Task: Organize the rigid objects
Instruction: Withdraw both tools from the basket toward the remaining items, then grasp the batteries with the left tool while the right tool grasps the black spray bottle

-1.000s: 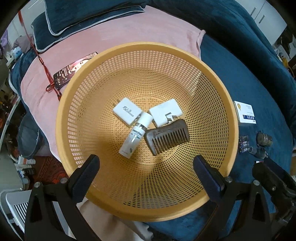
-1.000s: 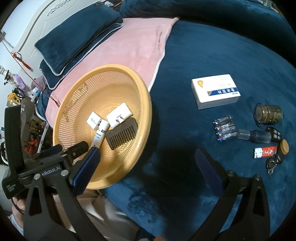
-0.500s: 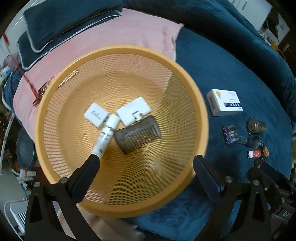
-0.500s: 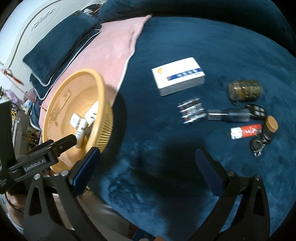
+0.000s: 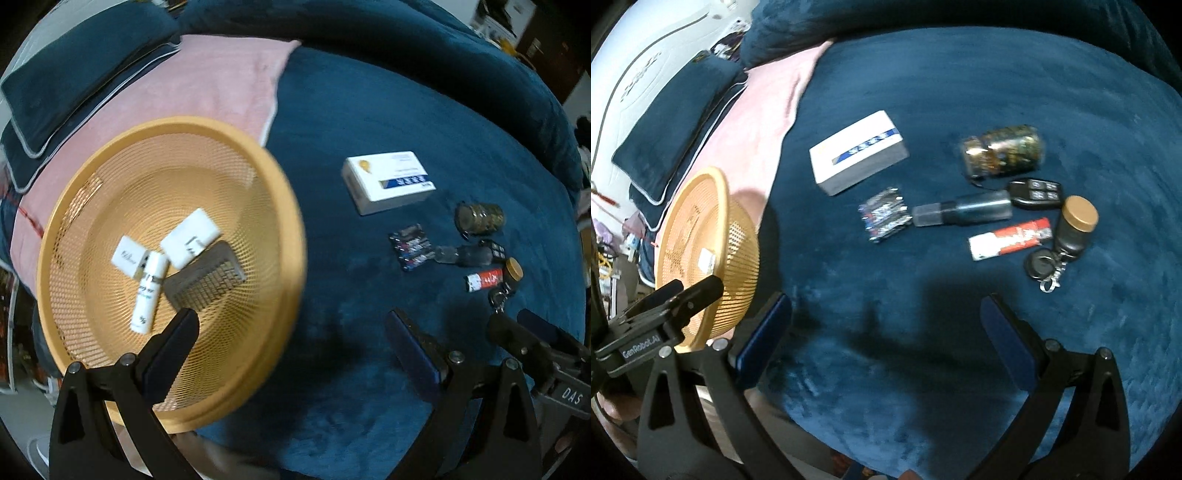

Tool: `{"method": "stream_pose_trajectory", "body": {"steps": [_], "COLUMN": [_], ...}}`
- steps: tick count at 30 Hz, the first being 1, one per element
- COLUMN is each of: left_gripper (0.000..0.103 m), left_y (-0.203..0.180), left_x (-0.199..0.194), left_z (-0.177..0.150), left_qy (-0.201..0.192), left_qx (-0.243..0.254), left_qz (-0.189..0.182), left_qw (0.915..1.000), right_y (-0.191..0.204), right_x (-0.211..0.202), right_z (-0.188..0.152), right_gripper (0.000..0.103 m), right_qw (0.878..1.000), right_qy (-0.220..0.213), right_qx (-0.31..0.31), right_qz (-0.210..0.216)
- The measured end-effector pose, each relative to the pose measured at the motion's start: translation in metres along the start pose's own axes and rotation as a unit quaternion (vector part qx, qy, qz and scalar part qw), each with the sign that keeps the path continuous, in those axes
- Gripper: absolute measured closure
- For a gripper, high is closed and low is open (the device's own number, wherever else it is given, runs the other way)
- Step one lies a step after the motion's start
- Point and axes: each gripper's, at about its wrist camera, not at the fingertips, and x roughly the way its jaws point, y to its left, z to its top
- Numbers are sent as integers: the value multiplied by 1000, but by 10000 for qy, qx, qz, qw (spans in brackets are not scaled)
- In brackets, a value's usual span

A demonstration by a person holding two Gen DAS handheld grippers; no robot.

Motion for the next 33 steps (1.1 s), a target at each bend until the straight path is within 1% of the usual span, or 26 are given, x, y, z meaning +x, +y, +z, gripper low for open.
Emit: {"method": "stream_pose_trajectory", "body": {"steps": [7,12,14,16,18,20,21,22,27,30,32,33], "left_gripper": [2,2,2,2,3,8,14,15,17,18,19,22], "left_y": [-34,-64,-76,-86,-94,-102,-106,-109,-122,-132,-139,-141], "left_x": [8,21,32,42,52,64,69,74,100,112,120,123], "left_z": [3,7,9,11,12,15,16,18,29,36,41,43], "left_qy": [79,126,187,221,246,275,293,324,435,406,404,425], "left_qx": [367,697,826,945,1094,1333,1434,1526,1801,2011,2192,2260], "left_qz": [-129,-425,-630,-748,-712,-705,-692,-680,-728,-752,-787,-795], "left_qw": [9992,9966,9944,9925,9911,9882,9868,9854,9800,9758,9717,9699], "right_y": [-33,-54,-63,-71,-79,-84,-85,-87,-97,-103,-106,-107], "right_x": [3,5,6,8,10,13,14,16,25,25,25,25], "right_z": [0,0,-1,-2,-2,-3,-2,-1,6,9,9,9], "right_gripper": [0,0,0,0,0,0,0,0,0,0,0,0], "right_qw": [9995,9984,9978,9971,9963,9957,9955,9952,9936,9924,9919,9916], "right_qy": [23,35,44,71,100,111,106,109,127,53,14,6], "right_qx": [313,530,623,717,802,869,891,919,1041,1133,1167,1183], "right_qz": [-101,-198,-230,-265,-285,-298,-307,-318,-417,-473,-508,-522]}}
